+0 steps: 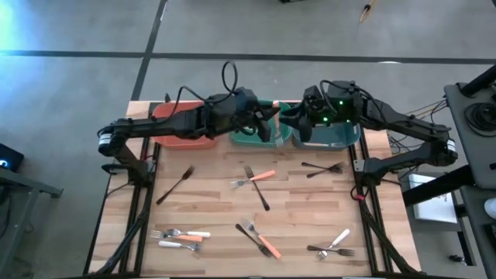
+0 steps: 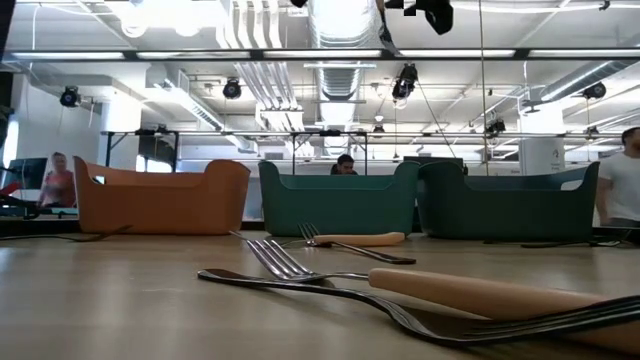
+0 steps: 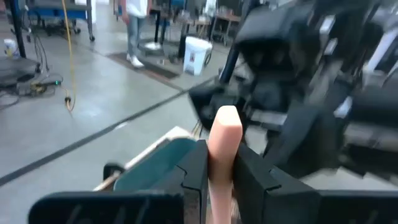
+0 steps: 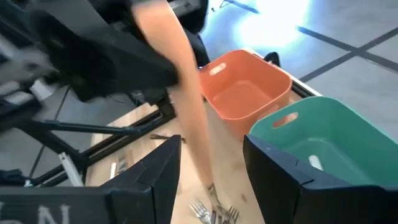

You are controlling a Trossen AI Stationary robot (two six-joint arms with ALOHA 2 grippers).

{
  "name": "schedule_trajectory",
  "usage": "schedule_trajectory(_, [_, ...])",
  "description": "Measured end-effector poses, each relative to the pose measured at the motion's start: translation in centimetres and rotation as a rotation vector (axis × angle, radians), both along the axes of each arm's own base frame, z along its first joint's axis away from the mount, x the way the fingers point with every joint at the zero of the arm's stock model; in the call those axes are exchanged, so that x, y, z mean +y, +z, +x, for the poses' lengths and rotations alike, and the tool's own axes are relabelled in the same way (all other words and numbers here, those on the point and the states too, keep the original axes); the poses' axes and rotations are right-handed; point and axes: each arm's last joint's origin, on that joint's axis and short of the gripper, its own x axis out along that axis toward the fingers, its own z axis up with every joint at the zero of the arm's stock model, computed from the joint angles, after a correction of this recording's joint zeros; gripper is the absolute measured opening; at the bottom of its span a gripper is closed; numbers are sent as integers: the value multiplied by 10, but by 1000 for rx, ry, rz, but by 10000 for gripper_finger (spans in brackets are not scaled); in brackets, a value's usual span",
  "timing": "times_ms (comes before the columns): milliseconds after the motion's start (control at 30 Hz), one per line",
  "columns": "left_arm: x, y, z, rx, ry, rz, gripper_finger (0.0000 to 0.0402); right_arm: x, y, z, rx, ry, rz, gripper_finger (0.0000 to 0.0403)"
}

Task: Sort silverware by color (type)
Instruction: Put the light orange fork into the blue bin

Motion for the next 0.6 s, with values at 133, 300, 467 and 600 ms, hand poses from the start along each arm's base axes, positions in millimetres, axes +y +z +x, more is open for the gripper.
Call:
schedule_trajectory(133, [1, 4, 10, 1, -6, 17, 33, -1, 0, 4, -15, 2, -5, 164])
schedule_trajectory(300, [1, 10, 23, 16, -35, 29, 34, -2, 0, 8, -24, 6, -23, 162])
schedule_trajectory(467, [2, 15, 29, 94, -17, 52, 34, -2, 0, 6, -19, 6, -22, 135])
schedule_trajectory(600, [2, 23, 27, 116, -14, 74, 34, -1, 2, 3, -28, 6, -26, 96])
